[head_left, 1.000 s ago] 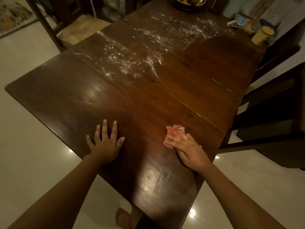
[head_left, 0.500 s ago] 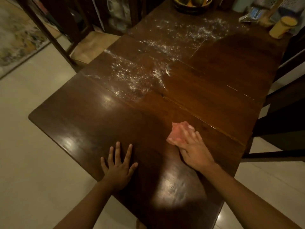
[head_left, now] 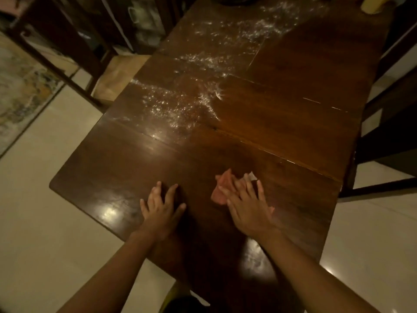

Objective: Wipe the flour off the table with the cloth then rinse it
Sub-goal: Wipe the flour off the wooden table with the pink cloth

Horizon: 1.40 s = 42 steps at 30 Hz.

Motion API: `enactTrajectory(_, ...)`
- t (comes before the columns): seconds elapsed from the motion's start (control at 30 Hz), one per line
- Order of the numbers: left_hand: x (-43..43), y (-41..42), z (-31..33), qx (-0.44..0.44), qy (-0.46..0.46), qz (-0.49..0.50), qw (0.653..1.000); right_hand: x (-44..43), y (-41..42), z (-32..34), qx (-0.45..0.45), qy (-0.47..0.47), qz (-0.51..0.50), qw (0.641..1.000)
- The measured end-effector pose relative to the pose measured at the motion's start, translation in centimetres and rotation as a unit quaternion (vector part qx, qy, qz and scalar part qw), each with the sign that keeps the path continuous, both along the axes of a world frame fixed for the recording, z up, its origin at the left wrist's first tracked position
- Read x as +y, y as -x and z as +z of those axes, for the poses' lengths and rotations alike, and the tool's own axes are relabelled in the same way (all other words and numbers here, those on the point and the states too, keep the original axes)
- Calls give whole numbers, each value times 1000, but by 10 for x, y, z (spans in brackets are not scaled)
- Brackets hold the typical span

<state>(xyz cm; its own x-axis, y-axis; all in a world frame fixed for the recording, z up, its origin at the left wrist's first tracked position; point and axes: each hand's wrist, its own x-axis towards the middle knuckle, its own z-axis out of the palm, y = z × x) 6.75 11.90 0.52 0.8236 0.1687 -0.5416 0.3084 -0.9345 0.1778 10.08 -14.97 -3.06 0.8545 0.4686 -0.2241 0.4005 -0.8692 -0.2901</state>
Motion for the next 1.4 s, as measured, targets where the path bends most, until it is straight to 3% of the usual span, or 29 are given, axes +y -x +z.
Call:
enactTrajectory(0.07, 14, -25, 1, -20, -14, 5, 1000, -14, 7, -2, -37, -6, 7, 999)
enactTrajectory(0.17, 33, -50, 1, -12, -27, -44, 999, -27, -4, 8, -6, -107, -101, 989)
enactTrajectory(0.3, 50, -66, 4, -11, 2, -89, 996, -4, -26, 39, 106, -246, -328, 906)
enactTrajectory(0.4, 62, -75, 7, -19, 16, -111, 993, 9, -42, 52, 172, -261, -409, 857)
enactTrajectory(0.6, 106, -90, 5, -48, 51, -171, 983, 35, -61, 80, 113, -285, -493, 814)
enactTrajectory(0.67, 125, -96, 7, -58, 59, -175, 981, 47, -72, 90, 57, -264, -497, 825)
enactTrajectory(0.77, 153, -110, 11, -43, 52, -170, 983, 72, -88, 94, -26, -119, -506, 854)
enactTrajectory(0.83, 168, -119, 14, -25, 47, -167, 985, 102, -92, 95, -16, -92, -481, 872)
enactTrajectory(1.0, 191, -134, 21, -18, 67, -175, 982, 161, -76, 78, 64, -20, -305, 950)
enactTrajectory(1.13, 211, -146, 23, -33, 94, -170, 980, 160, -70, 90, 94, -89, -363, 923)
enactTrajectory(1.23, 232, -157, 20, -45, 83, -154, 984, 133, -80, 103, 25, -48, -445, 894)
enactTrajectory(1.3, 244, -162, 16, -49, 83, -147, 984, 118, -90, 107, 2, -101, -471, 877)
enactTrajectory(1.4, 254, -164, 8, -65, 88, -147, 983, 108, -102, 104, 49, -127, -475, 870)
